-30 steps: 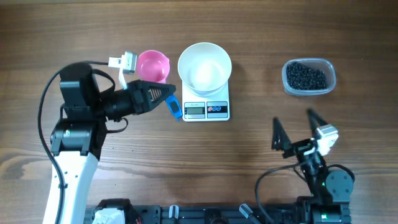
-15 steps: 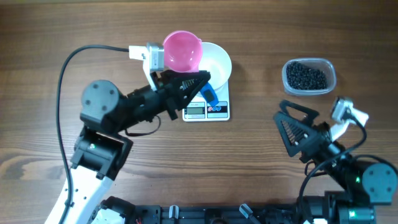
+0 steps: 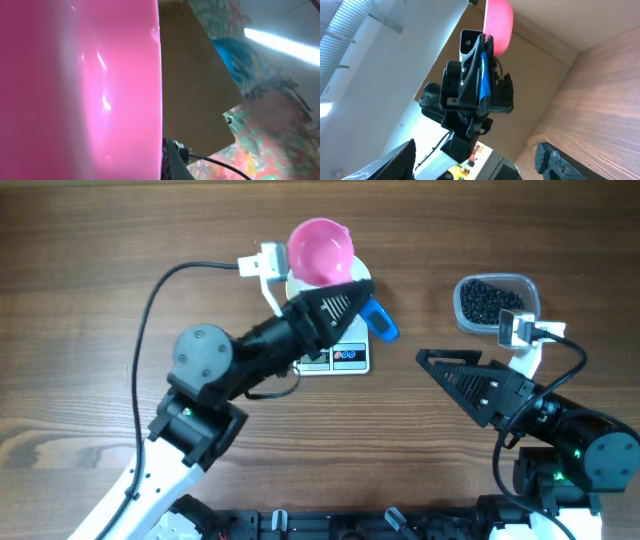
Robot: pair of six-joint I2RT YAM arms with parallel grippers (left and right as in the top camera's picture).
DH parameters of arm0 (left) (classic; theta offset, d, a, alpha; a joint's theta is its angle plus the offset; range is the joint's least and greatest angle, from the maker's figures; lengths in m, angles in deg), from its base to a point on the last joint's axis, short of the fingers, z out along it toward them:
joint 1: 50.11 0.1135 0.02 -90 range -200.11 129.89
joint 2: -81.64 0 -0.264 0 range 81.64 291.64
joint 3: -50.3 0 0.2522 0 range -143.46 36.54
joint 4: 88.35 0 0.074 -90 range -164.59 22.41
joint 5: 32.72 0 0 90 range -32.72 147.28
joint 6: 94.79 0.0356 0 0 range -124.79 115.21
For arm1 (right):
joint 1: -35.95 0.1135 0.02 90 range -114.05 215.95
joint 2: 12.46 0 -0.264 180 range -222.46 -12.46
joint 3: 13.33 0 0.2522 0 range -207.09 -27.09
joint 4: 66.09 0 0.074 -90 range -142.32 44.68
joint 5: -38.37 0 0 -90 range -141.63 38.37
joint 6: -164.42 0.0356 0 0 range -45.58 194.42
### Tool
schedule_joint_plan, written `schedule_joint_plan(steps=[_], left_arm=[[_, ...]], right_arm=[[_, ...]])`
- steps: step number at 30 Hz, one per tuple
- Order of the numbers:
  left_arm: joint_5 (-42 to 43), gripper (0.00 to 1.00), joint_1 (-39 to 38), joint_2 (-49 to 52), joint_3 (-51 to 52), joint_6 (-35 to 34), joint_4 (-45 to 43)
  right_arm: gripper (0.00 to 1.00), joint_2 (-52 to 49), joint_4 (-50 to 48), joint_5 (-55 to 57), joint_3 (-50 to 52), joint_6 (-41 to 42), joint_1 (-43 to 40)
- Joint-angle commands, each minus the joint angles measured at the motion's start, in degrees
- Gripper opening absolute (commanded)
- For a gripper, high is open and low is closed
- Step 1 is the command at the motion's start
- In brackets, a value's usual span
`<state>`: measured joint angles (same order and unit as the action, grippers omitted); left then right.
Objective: Scoop item into bowl and weigh 150g on scale
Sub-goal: 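Grasp the blue handle with the right gripper beside the left gripper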
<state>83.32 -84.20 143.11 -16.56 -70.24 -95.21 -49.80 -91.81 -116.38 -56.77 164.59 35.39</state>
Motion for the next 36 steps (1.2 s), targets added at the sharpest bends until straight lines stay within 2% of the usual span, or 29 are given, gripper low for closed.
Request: schedule_joint_plan(steps=[1, 5, 11, 13, 15, 19, 25, 26, 28, 36], left_arm=[[-3.1, 0.04, -3.72, 1.07, -0.63, -1.44, -0.35], [-11.39, 0.04, -9.62, 2.23, -0.59, -0.98, -0.17], [-21.88, 0.04, -15.43, 5.57, -0.59, -0.79, -1.11], [-21.92, 0.04, -15.47, 5.84, -0.59, -0.79, -1.97], [-22.05, 0.04, -15.5, 5.81, -0.59, 1.81, -3.54], [-21.53, 0.04, -15.65, 5.81, -0.59, 2.25, -4.07], [-20.98, 0.04, -16.52, 5.81, -0.59, 2.23, -4.13], [-21.0, 0.04, -16.55, 5.81, -0.59, 2.23, -4.24], [-21.0, 0.04, -16.55, 5.81, -0.59, 2.23, -4.5], [-21.66, 0.04, -16.55, 6.69, -0.59, 2.25, -5.35]], right_arm=[[0.79, 0.0, -0.33, -0.17, -0.81, -0.17, 0.11], [0.77, 0.0, -0.33, 1.77, -0.81, 0.33, 0.11], [0.68, 0.0, -0.33, 5.09, -0.81, 3.08, 0.11], [0.67, 0.0, -0.33, 6.73, -0.81, 3.45, 0.11], [0.61, -0.02, -0.31, 8.59, -0.81, 4.09, 0.11], [0.51, -0.42, -0.33, 9.51, -0.81, 5.66, 0.11], [0.53, -3.78, -0.39, 9.42, -0.81, 6.47, 0.13], [0.57, -4.15, -0.42, 9.27, -0.81, 6.49, 0.13], [0.58, -4.2, -0.63, 9.25, -0.81, 6.47, 0.13], [0.55, -4.2, -2.08, 6.56, -0.81, 8.98, 0.17]])
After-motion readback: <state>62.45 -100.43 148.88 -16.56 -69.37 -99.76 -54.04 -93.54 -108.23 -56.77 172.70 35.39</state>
